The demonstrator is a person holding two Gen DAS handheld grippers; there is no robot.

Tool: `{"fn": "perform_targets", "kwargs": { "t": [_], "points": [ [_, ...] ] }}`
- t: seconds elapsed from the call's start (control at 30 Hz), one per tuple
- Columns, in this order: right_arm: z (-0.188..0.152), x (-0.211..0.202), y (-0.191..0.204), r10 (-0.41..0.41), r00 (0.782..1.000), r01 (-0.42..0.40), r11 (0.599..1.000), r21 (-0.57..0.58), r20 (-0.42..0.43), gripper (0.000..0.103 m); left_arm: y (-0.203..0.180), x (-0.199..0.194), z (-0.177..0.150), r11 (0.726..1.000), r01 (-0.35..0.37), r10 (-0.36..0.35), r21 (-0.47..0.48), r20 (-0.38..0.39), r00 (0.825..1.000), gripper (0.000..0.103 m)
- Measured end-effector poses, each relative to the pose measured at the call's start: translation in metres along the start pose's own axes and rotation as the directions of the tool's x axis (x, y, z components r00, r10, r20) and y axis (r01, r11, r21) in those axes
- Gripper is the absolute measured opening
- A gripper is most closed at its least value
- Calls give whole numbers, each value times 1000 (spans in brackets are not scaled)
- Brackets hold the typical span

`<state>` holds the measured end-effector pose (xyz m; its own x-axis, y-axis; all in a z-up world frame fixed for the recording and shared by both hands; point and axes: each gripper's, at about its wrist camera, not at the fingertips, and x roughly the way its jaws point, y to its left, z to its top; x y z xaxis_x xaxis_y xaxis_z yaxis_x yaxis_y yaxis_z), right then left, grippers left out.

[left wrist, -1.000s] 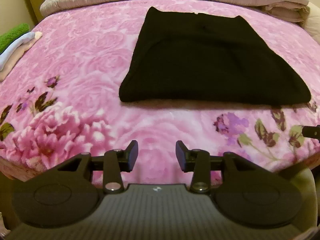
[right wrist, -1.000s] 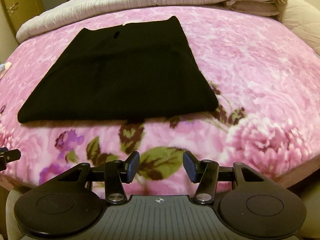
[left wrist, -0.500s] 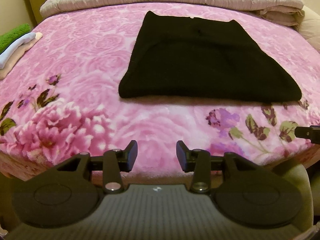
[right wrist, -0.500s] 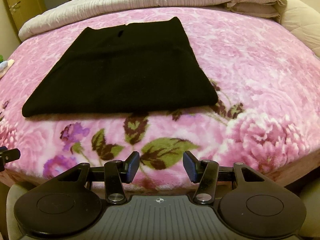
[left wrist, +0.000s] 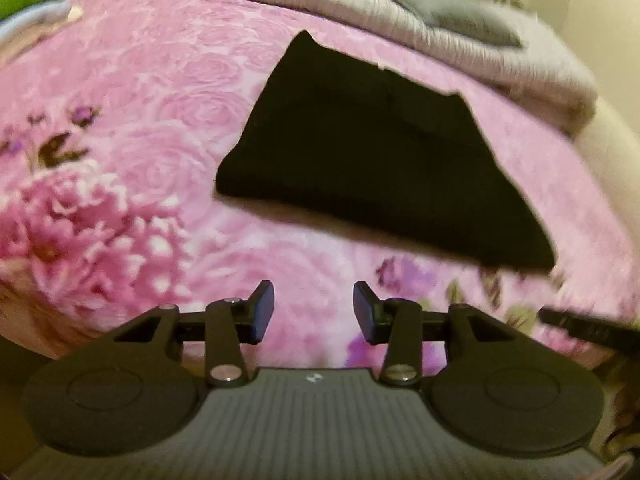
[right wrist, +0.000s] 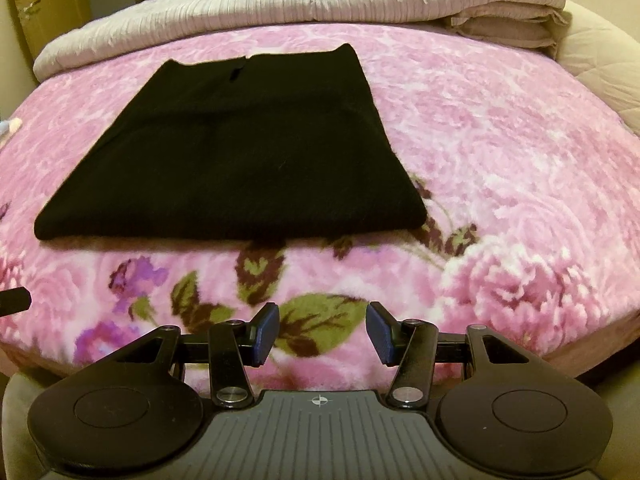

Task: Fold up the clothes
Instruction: 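Reach both grippers to the folded edge of the garment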

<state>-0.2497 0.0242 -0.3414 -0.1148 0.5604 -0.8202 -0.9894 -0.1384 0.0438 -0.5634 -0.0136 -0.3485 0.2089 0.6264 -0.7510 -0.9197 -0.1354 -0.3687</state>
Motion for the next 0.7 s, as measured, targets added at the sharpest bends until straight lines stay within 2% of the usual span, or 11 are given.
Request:
{"fn": "perform_targets", "kwargs": {
  "t": [0.03, 0.1, 0.17, 0.27, 0.33, 0.47, 0.63, 0.7],
  "points": [
    [1, 1, -6, 42, 999, -42, 998, 45, 17, 52, 9, 2, 1, 997, 41, -41, -70, 3, 999, 43],
    [1, 4, -24, 145, 988, -152, 974, 168, 53, 52, 28, 9, 2, 968, 123, -123, -221, 14, 992, 43],
    [-3, 15, -50, 256, 964, -264, 894, 361, 71, 52, 48, 18, 3, 919, 170, -172, -356, 27, 985, 42],
    [-14, 31, -85, 358, 924, -366, 729, 578, 132, 52, 63, 31, 9, 888, 170, -165, -427, 48, 985, 43],
    [-19, 40, -100, 381, 905, -406, 643, 650, 188, 52, 69, 41, 15, 879, 161, -151, -449, 59, 987, 43],
    [-22, 58, -117, 370, 901, -409, 552, 726, 227, 52, 76, 59, 23, 860, 179, -156, -478, 89, 984, 43],
    [-18, 78, -133, 340, 897, -424, 476, 771, 283, 52, 84, 79, 32, 838, 216, -173, -501, 133, 976, 44],
    [-14, 83, -135, 338, 893, -435, 476, 764, 298, 52, 86, 86, 35, 829, 231, -179, -510, 150, 972, 44]
  ]
}}
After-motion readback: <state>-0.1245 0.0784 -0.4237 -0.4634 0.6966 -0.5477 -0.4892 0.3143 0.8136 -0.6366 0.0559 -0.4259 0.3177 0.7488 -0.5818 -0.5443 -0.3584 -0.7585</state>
